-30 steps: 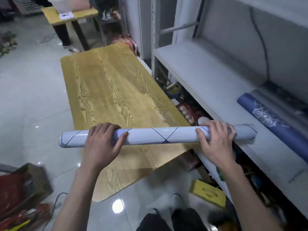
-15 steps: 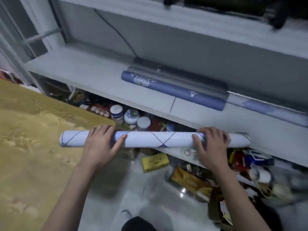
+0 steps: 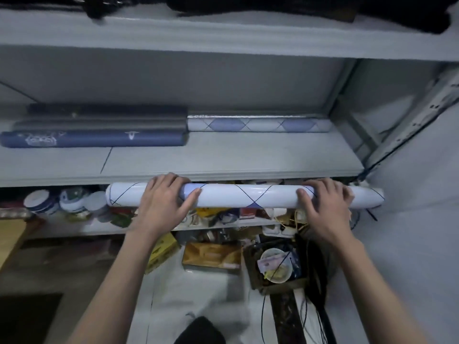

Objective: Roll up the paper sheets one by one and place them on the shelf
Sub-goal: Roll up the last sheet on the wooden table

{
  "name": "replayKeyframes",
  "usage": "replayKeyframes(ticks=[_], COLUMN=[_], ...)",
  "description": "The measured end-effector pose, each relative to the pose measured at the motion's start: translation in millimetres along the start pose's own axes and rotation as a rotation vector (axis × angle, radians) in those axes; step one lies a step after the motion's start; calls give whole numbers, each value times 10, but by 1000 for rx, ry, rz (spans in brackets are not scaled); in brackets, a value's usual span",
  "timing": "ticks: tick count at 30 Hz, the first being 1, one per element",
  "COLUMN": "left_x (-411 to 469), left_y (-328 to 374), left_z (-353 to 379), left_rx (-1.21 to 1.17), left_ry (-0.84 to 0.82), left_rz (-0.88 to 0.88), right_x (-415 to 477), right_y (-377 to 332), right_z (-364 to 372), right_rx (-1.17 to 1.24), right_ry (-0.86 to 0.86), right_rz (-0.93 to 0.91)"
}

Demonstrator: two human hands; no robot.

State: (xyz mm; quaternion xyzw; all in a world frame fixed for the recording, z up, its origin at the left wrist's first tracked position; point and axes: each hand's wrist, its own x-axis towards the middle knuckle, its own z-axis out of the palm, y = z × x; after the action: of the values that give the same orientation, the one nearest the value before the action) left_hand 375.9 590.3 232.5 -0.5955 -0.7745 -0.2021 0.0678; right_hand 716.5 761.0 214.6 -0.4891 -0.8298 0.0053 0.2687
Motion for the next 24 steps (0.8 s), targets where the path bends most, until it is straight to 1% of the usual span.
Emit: replayKeyframes(ticks=[3, 7, 10, 17, 21, 24], left_x=[236, 600, 935, 1719, 2180, 2444], left_y=[254, 418, 451, 360, 334, 325], left_z=[160, 418, 677, 1360, 1646, 1808], left_rx=[0, 7, 8, 30, 5, -17], left_ry=[-35, -69, -80, -105, -216, -302], left_rz=[18, 22, 21, 72, 74, 66], right_x=[174, 448, 761, 1580, 1981, 2250], right_y=[323, 631, 836, 1328, 1565, 1687], right_z=[-38, 76, 259, 779, 1049, 1239], right_rx=[15, 14, -3, 30, 5, 24], right_ry=[-2, -2, -24, -118, -209, -235], right_rz=[6, 21, 37, -15, -16, 7])
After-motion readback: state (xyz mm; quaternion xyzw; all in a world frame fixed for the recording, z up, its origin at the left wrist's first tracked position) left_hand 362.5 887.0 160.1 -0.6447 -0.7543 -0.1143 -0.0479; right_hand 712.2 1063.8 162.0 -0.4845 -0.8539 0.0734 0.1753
